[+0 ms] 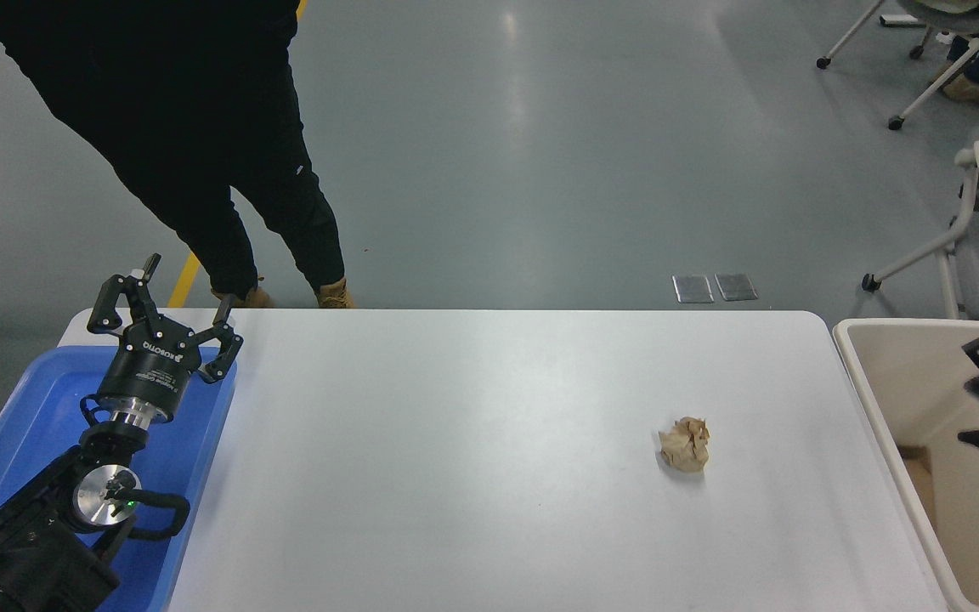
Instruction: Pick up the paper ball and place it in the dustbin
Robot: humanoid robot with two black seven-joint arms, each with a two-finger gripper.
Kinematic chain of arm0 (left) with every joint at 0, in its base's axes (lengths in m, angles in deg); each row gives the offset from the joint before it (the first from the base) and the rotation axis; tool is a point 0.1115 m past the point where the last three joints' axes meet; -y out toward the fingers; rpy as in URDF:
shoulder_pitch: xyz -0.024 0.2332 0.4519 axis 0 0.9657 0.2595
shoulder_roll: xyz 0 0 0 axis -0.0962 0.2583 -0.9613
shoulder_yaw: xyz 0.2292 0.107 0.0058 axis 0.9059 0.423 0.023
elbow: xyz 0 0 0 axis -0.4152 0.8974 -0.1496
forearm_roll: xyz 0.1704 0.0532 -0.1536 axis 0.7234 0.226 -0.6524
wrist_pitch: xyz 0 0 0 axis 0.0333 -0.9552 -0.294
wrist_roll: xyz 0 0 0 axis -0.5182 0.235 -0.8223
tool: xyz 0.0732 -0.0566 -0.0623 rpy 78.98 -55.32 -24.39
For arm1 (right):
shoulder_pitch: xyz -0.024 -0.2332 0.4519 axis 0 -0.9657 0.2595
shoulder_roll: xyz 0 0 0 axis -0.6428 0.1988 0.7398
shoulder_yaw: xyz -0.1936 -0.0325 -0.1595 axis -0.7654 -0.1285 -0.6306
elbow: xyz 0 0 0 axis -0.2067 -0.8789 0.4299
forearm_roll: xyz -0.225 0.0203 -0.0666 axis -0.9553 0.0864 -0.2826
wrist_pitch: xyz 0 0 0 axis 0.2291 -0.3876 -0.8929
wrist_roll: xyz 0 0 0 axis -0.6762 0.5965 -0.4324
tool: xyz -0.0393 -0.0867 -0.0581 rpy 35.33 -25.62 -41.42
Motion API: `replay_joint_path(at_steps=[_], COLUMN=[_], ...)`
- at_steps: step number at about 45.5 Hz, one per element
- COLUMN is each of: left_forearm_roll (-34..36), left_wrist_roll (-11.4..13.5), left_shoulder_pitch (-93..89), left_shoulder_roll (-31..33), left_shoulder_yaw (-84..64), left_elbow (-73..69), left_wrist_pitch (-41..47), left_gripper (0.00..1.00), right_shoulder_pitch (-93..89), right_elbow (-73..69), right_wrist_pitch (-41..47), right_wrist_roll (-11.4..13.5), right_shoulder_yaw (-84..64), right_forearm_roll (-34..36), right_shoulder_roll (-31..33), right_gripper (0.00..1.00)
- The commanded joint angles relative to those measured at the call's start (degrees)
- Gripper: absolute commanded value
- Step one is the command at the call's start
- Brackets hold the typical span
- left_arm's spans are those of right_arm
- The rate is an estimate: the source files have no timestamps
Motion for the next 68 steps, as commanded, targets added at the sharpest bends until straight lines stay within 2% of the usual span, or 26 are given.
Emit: replay_joint_path(at_steps=[1,10,14,26,39,48,57,68], left_forearm_roll=[0.0,0.0,0.0,0.0,0.0,0.0,0.0,0.0], left_wrist_roll=[-0.1,-0.1,-0.1,-0.1,-0.1,-0.1,-0.1,-0.1], left_shoulder_pitch=[0.0,0.0,0.0,0.0,0.0,0.0,0.0,0.0], left_shoulder_roll=[0.0,0.0,0.0,0.0,0.0,0.0,0.0,0.0], left_shoulder_yaw=[0.0,0.0,0.0,0.0,0.0,0.0,0.0,0.0], left_elbow=[0.1,0.1,0.0,0.0,0.0,0.0,0.0,0.0], left_wrist_pitch=[0.0,0.0,0.0,0.0,0.0,0.0,0.1,0.0], left_gripper=[0.98,0.98,0.98,0.98,0.98,0.98,0.98,0.98], right_shoulder_pitch=[17.3,32.5,38.5,50.8,63.9,67.9,65.5,48.1], right_elbow=[-14.1,-33.7,-41.7,-52.2,-59.2,-59.2,-57.8,-50.6], right_wrist_pitch=[8.4,17.3,22.4,39.4,45.2,47.5,45.9,33.3], right_wrist_roll=[0.0,0.0,0.1,0.4,0.4,0.4,0.2,0.3], right_shoulder_yaw=[-6.6,-14.1,-15.3,-16.4,-19.6,-19.6,-18.7,-16.0], right_forearm_roll=[-0.1,0.0,0.0,0.1,0.1,0.1,0.1,-0.7], right_shoulder_roll=[-0.4,0.2,2.8,6.8,7.1,6.5,5.2,-1.5], right_gripper=[1.00,1.00,1.00,1.00,1.00,1.00,1.00,1.00])
